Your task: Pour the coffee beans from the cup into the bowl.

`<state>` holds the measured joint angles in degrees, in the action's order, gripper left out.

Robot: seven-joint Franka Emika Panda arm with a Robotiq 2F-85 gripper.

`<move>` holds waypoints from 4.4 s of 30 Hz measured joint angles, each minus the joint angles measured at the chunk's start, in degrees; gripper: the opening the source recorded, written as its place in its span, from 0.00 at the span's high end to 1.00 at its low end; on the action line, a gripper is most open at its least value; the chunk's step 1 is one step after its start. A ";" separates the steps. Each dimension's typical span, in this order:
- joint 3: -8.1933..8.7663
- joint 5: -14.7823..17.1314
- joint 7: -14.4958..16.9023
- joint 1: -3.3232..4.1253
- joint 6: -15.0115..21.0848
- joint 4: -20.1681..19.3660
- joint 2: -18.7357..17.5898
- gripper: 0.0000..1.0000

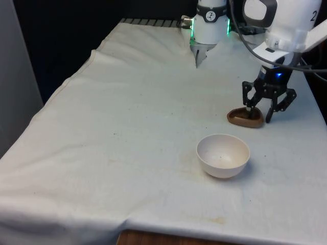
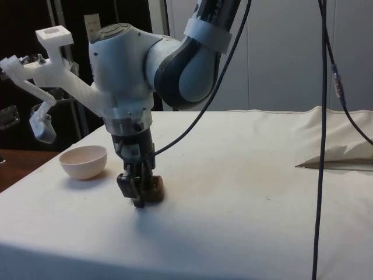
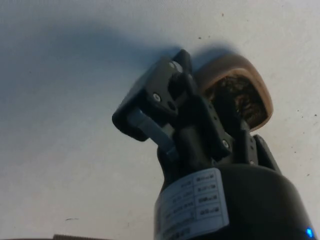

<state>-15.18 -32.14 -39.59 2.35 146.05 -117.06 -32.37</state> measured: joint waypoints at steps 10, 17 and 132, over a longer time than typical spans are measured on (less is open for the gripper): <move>0.00 0.00 0.00 0.00 -0.17 0.00 0.23 1.00; 0.00 0.00 0.00 0.00 -0.17 0.00 0.23 1.00; 0.17 8.71 15.30 -2.52 -20.00 43.32 -14.15 1.00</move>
<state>-15.01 -23.43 -24.29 -0.17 126.05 -73.74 -46.52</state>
